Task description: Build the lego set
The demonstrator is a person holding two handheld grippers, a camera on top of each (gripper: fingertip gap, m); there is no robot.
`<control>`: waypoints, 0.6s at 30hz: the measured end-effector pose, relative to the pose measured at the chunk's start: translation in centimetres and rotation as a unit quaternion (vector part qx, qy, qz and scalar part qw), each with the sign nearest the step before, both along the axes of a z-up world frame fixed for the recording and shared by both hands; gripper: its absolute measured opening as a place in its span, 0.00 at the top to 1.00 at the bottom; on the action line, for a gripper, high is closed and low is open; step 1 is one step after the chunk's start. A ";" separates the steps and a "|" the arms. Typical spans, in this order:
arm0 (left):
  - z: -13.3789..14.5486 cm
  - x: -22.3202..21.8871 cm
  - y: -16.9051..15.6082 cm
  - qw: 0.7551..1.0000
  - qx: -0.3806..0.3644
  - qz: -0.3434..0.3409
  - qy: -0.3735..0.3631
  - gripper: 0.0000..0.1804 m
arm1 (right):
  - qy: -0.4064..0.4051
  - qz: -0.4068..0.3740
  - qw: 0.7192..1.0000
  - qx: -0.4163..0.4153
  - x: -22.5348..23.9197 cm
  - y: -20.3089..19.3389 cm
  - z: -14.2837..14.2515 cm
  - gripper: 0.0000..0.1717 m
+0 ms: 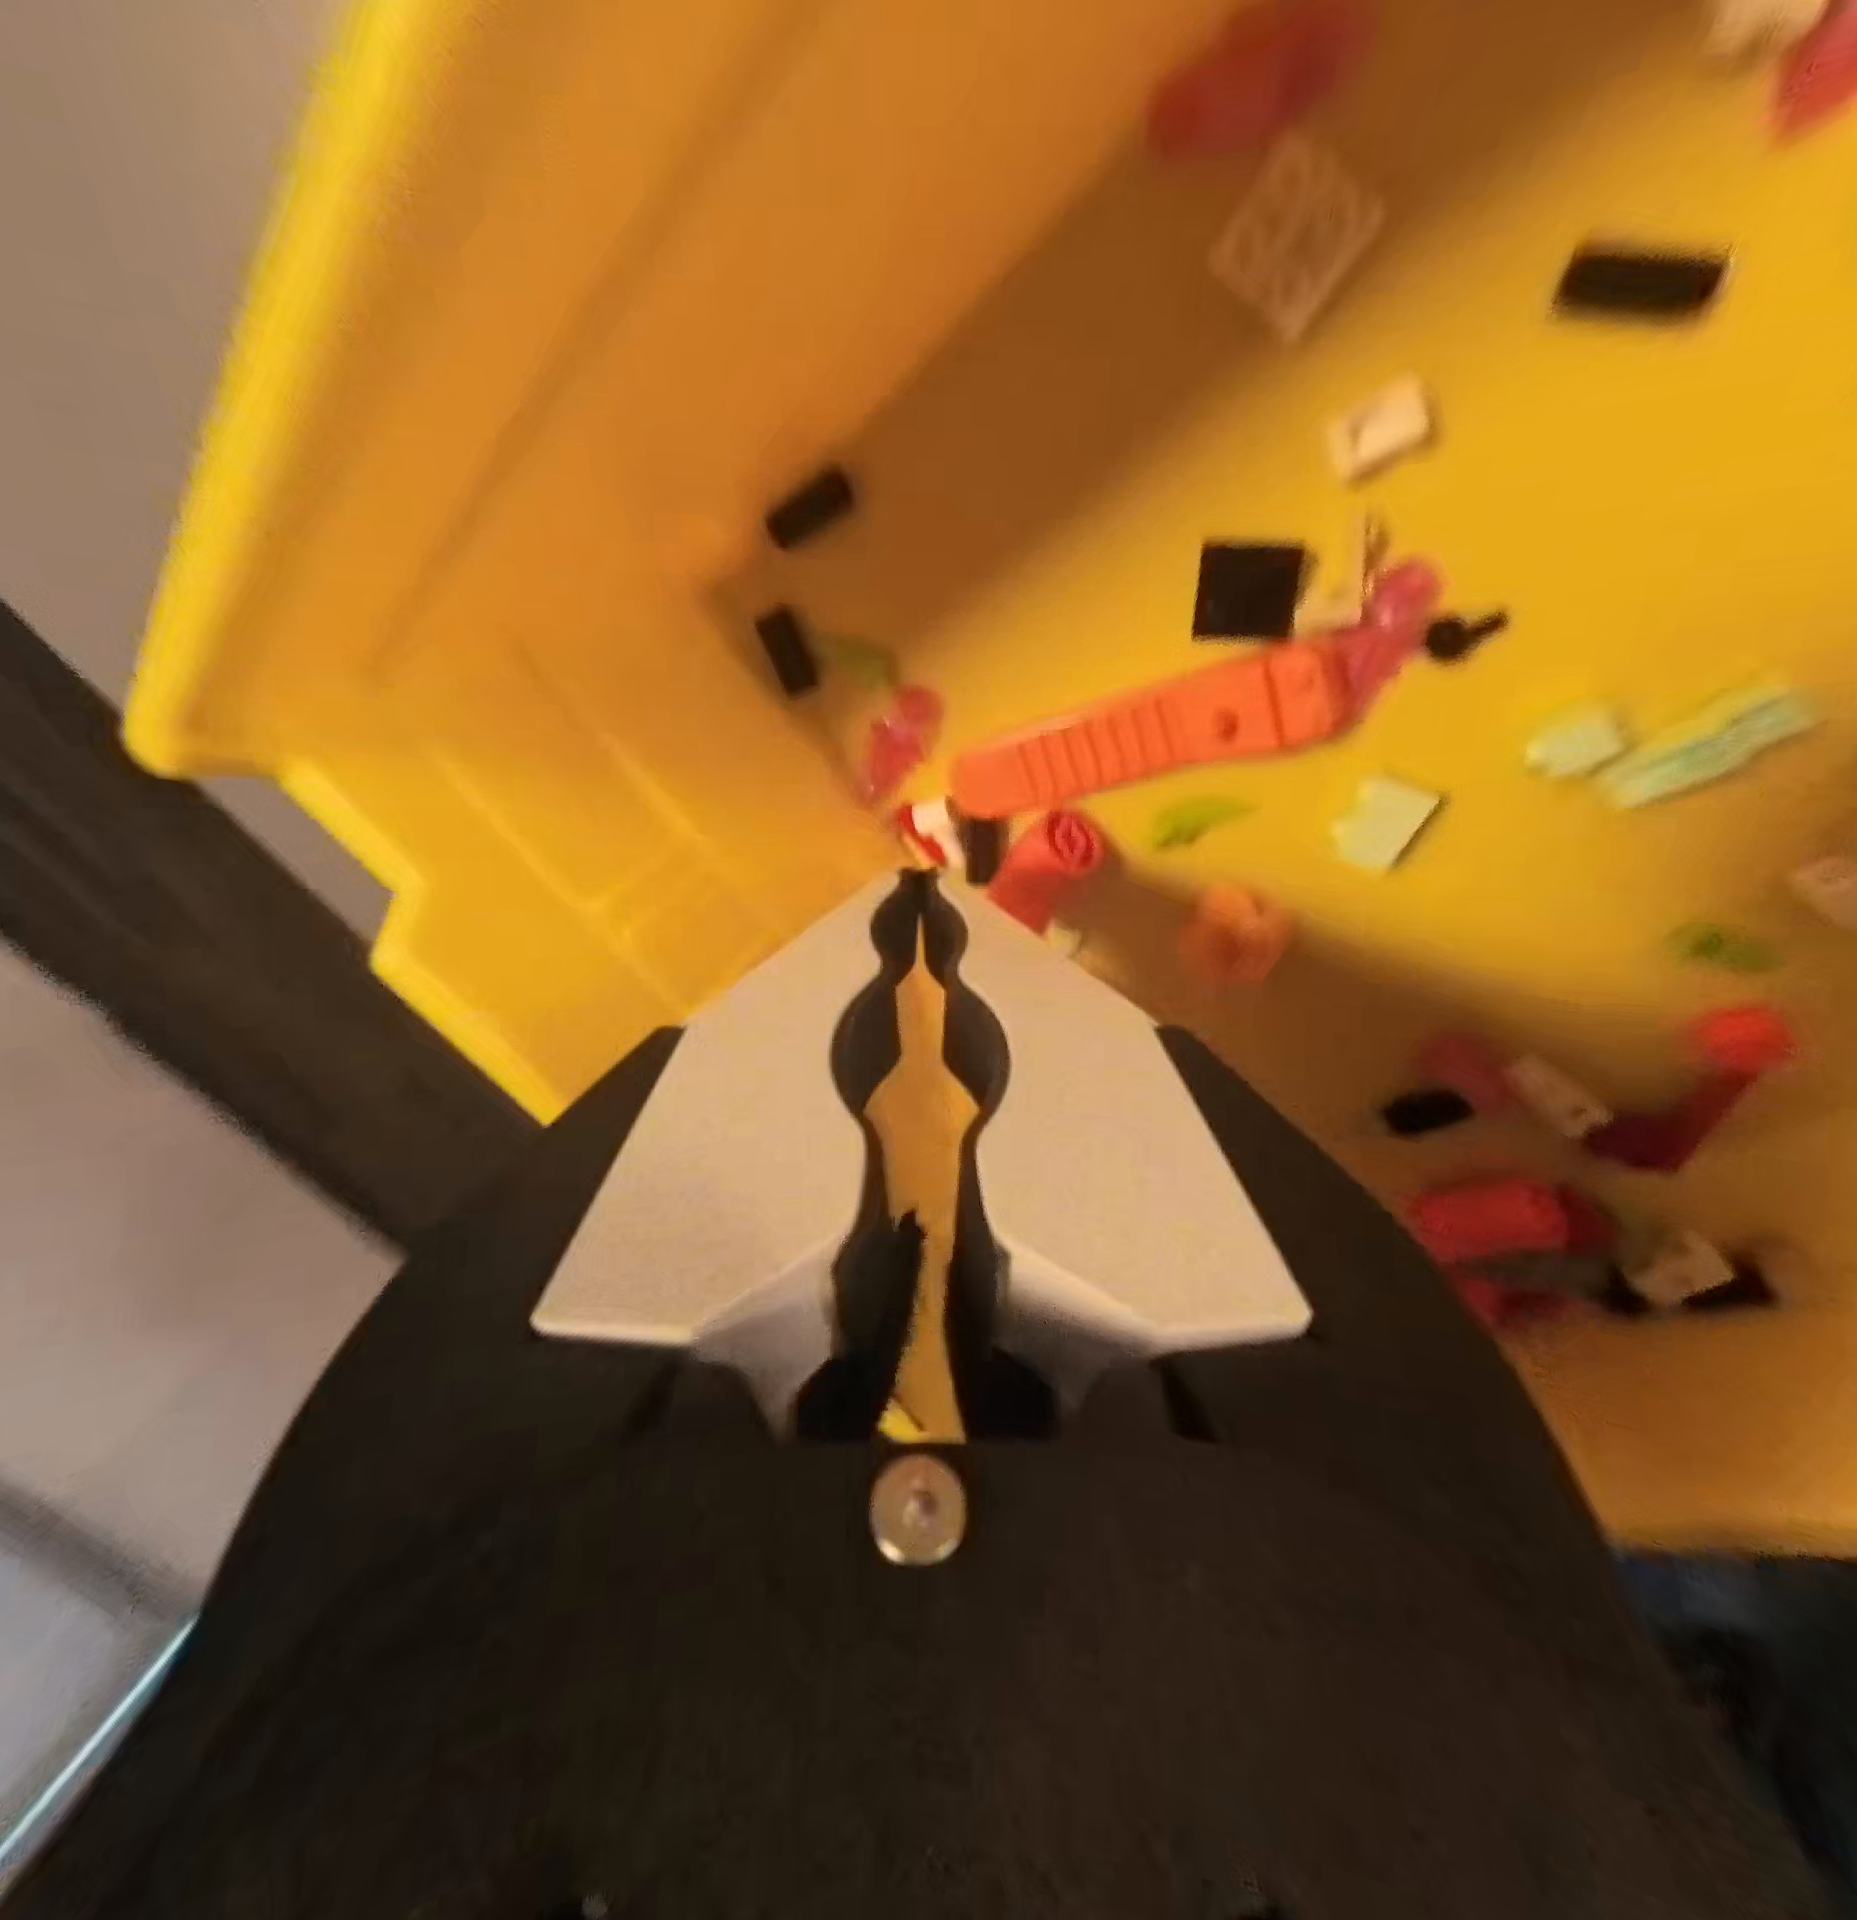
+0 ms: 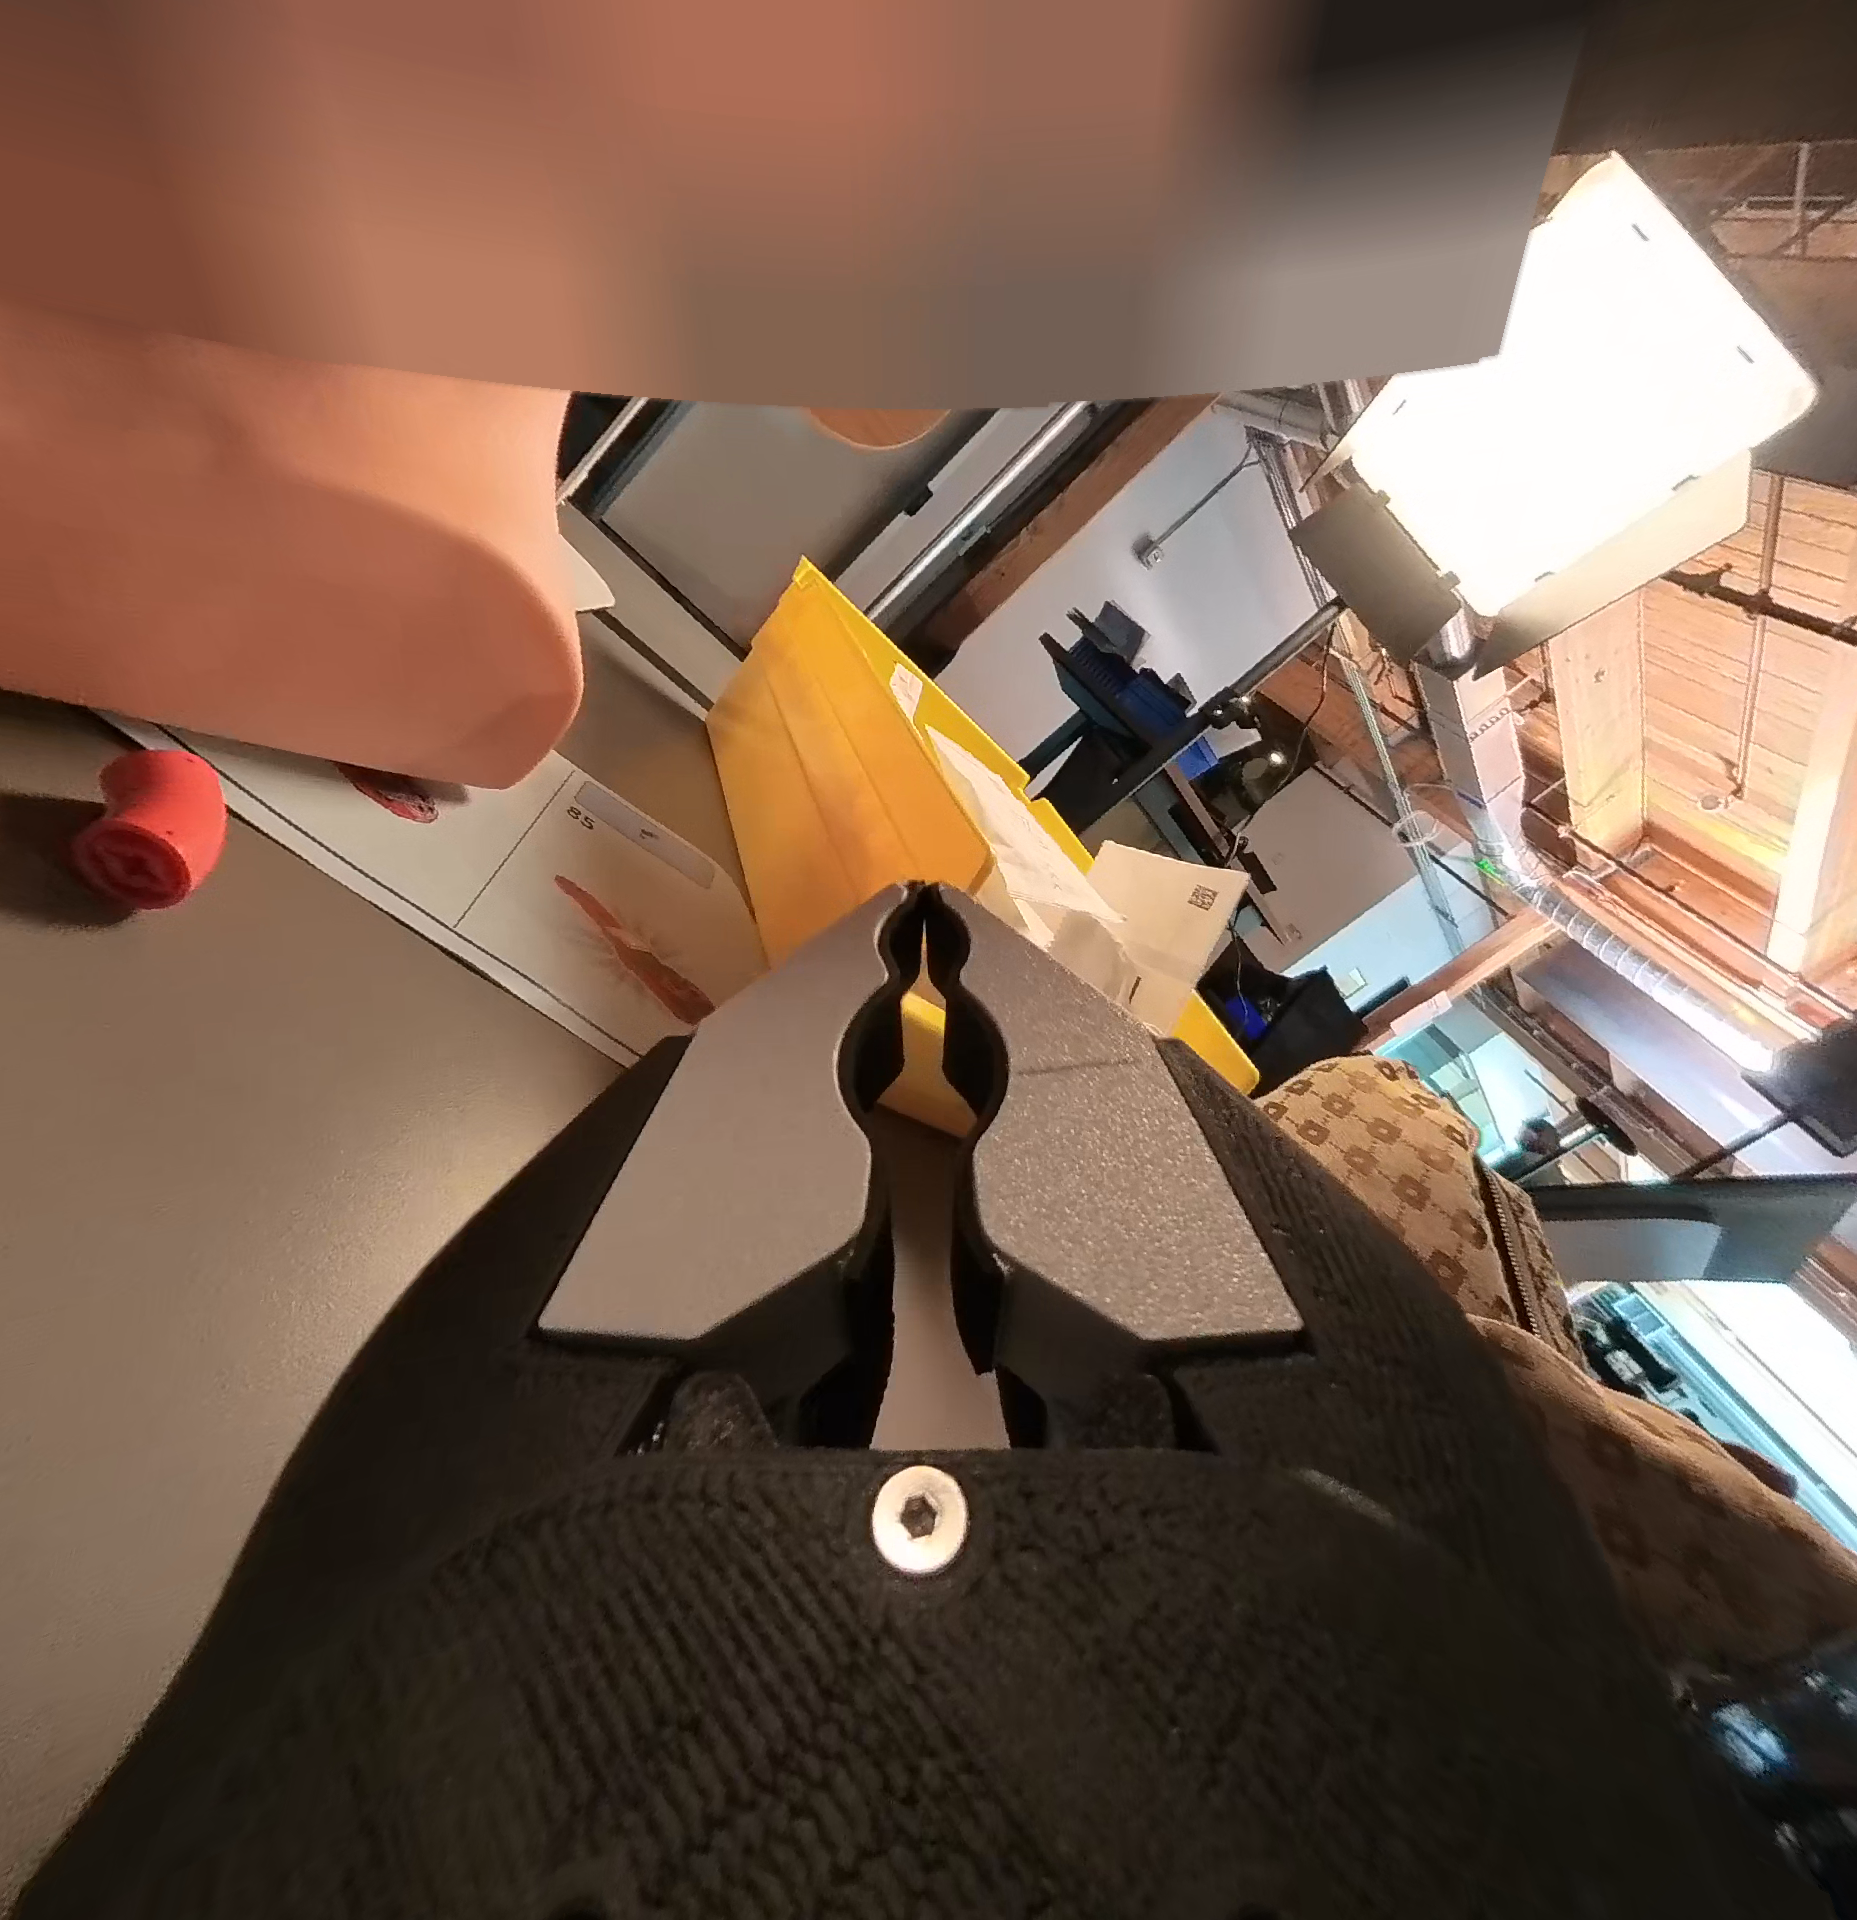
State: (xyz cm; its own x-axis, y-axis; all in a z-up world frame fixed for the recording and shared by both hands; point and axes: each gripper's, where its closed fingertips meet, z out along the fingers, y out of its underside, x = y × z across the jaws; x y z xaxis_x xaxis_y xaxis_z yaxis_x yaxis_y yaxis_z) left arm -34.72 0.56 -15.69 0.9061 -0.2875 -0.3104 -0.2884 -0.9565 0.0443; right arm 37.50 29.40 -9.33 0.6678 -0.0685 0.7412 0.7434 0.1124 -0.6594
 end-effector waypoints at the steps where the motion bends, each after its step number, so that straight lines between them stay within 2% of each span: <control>1: 0.0 -0.6 -1.0 0.999 -0.034 -0.012 0.034 1.00 | -0.001 -0.001 1.000 0.000 0.0 0.0 0.0 1.00; 3: 0.2 -1.1 -2.2 0.993 -0.079 -0.038 0.080 1.00 | -0.003 -0.002 1.000 -0.001 0.0 0.0 0.0 1.00; 4: 0.1 -0.9 -2.4 0.992 -0.085 -0.042 0.079 1.00 | -0.003 -0.001 1.000 -0.001 0.0 0.1 0.0 1.00; 12: -1.6 0.9 -3.4 0.994 -0.099 -0.047 0.001 1.00 | -0.001 0.008 1.000 0.003 -0.3 -0.1 0.1 1.00; 16: -2.3 1.5 -3.9 0.994 -0.104 -0.039 -0.014 1.00 | 0.001 0.010 1.000 0.003 -0.4 -0.1 0.1 1.00; 18: -2.8 2.8 -4.6 0.990 -0.118 -0.045 -0.056 1.00 | 0.004 0.011 1.000 0.003 -0.5 -0.1 0.2 1.00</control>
State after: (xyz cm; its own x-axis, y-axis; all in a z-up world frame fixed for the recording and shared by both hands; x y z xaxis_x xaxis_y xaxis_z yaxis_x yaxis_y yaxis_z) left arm -31.94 -4.03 -18.53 0.8984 -0.4211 -0.1245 -0.3874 -0.8936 0.2268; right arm 37.04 29.33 -9.17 0.6749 -0.0581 0.7356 0.7356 0.1326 -0.6643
